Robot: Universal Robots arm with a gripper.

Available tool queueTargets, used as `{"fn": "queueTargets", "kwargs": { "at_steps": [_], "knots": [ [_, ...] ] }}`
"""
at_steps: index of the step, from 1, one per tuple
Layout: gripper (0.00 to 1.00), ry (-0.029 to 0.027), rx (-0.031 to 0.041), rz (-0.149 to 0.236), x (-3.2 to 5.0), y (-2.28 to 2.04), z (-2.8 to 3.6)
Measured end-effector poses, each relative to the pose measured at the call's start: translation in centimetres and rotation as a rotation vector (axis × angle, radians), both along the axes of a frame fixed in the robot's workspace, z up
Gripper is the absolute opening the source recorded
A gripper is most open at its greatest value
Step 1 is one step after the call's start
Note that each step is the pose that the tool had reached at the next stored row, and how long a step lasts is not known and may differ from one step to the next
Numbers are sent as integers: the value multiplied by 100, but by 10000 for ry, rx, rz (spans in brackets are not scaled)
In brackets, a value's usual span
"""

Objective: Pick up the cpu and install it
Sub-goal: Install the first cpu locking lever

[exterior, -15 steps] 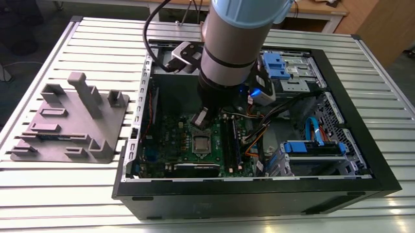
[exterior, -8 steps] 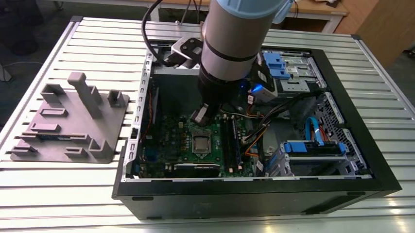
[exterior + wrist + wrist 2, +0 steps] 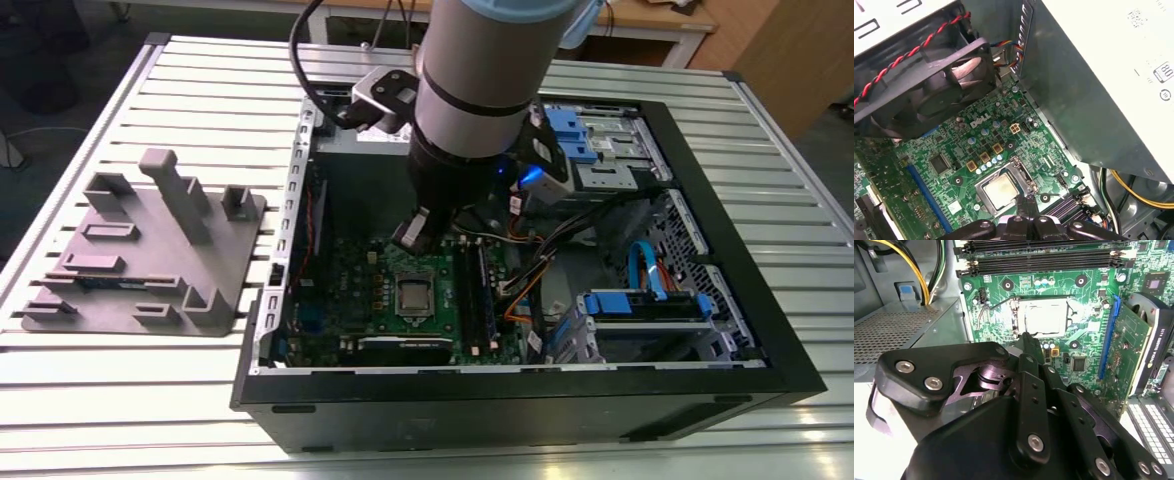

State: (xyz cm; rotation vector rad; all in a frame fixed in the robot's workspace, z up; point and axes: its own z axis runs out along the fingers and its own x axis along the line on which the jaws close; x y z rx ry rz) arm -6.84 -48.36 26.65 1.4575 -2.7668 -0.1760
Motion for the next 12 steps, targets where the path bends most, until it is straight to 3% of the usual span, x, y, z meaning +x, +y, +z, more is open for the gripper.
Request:
{"fn": "queueTargets", "kwargs": {
  "at_steps": [7,12],
  "knots": [
    [10,0,-5,-106,0,81,0],
    [10,1,-15,-228,2,87,2]
  ]
}}
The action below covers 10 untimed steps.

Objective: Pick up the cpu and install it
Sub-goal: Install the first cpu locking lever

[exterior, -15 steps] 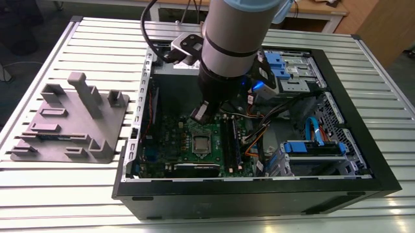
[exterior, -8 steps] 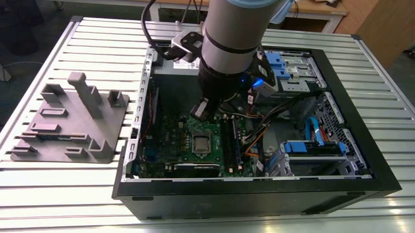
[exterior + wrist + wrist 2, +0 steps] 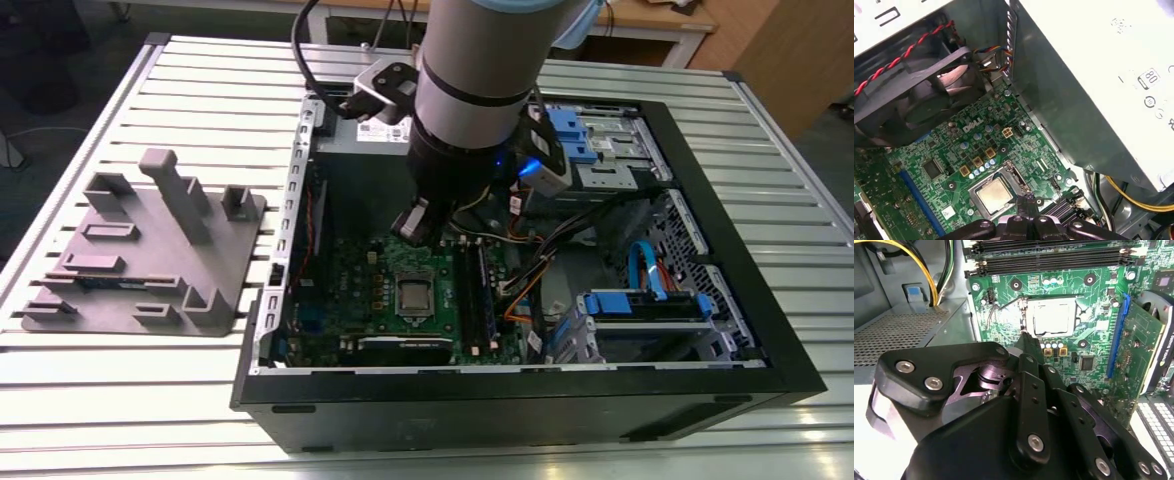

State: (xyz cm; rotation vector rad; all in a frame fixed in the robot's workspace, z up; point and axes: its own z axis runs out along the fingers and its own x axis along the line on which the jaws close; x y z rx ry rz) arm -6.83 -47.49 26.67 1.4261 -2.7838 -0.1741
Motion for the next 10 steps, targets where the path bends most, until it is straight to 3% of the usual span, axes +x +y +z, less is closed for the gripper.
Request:
{"fn": "queueTargets", "kwargs": {
  "at_steps": [4,10],
  "knots": [
    [10,2,-2,-327,0,0,1],
    [10,0,-1,-337,0,0,0]
  ]
}}
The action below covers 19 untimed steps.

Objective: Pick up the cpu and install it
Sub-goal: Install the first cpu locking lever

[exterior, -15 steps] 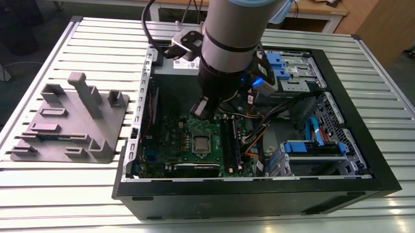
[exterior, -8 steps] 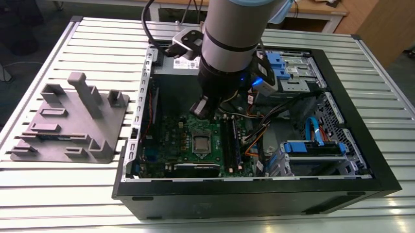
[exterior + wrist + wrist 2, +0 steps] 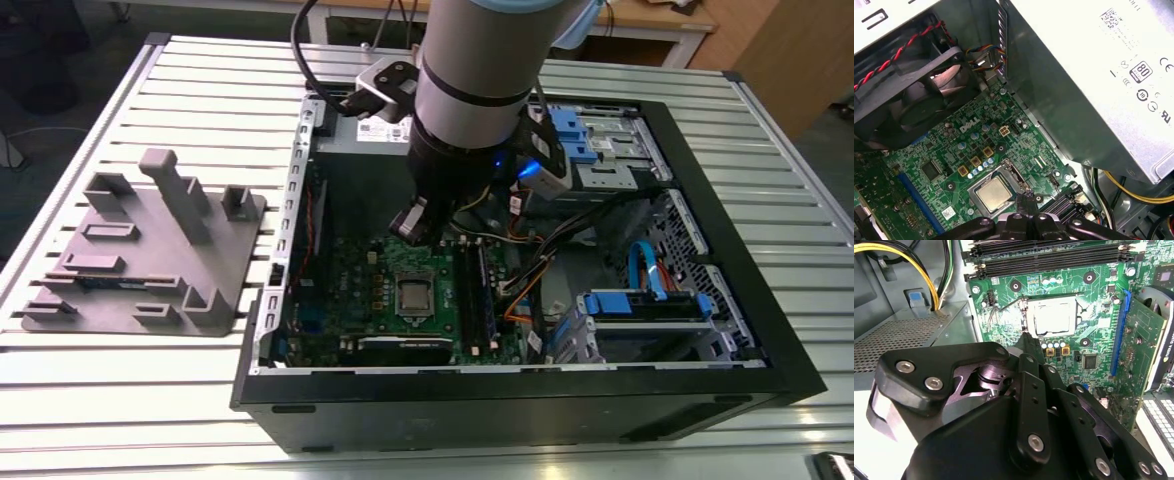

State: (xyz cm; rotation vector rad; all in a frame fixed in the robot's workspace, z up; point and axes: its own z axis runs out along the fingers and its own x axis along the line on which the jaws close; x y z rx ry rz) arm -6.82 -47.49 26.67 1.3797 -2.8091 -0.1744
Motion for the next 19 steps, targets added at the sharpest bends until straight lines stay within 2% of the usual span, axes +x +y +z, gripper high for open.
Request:
{"fn": "queueTargets", "kwargs": {
  "at_steps": [9,12,19],
  "knots": [
    [10,-1,0,-36,0,0,0],
    [10,0,0,-430,0,0,-4],
    [10,0,0,-1620,0,0,-13]
  ]
}}
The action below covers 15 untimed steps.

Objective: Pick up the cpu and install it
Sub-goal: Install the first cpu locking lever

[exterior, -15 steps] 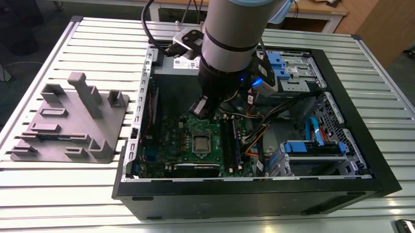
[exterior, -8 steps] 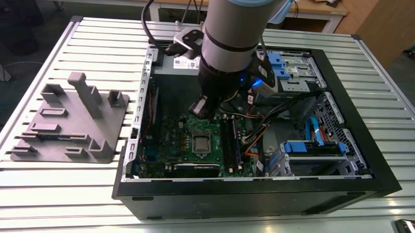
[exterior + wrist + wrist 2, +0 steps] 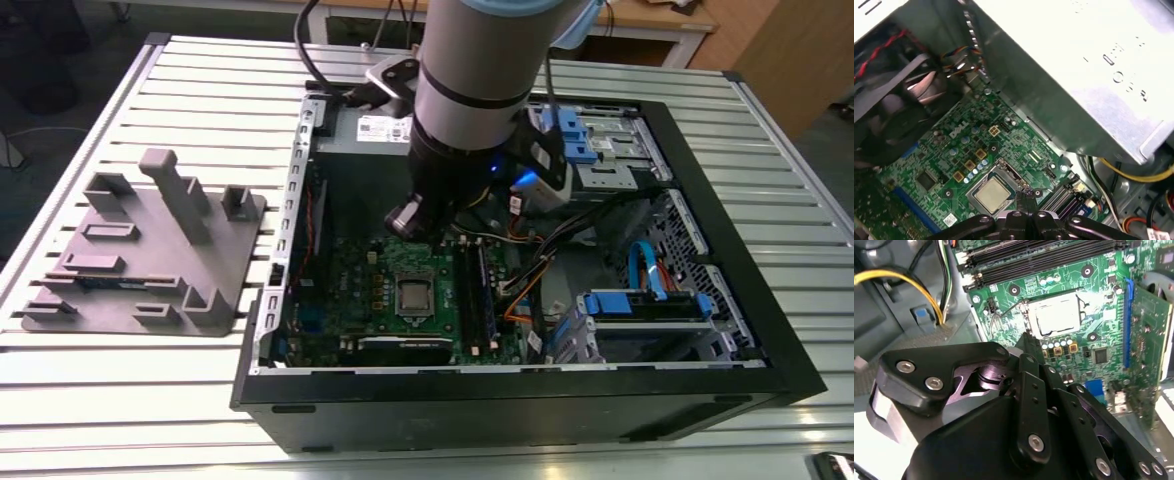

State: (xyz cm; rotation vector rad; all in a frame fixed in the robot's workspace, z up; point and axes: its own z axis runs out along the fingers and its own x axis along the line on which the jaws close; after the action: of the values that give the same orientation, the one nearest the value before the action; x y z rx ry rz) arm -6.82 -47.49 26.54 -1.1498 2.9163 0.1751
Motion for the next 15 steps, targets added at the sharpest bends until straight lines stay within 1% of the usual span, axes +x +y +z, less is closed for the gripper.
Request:
{"fn": "queueTargets", "kwargs": {
  "at_steps": [7,15],
  "knots": [
    [10,0,0,-1130,0,0,-16],
    [10,0,-1,-2543,0,0,-33]
  ]
}}
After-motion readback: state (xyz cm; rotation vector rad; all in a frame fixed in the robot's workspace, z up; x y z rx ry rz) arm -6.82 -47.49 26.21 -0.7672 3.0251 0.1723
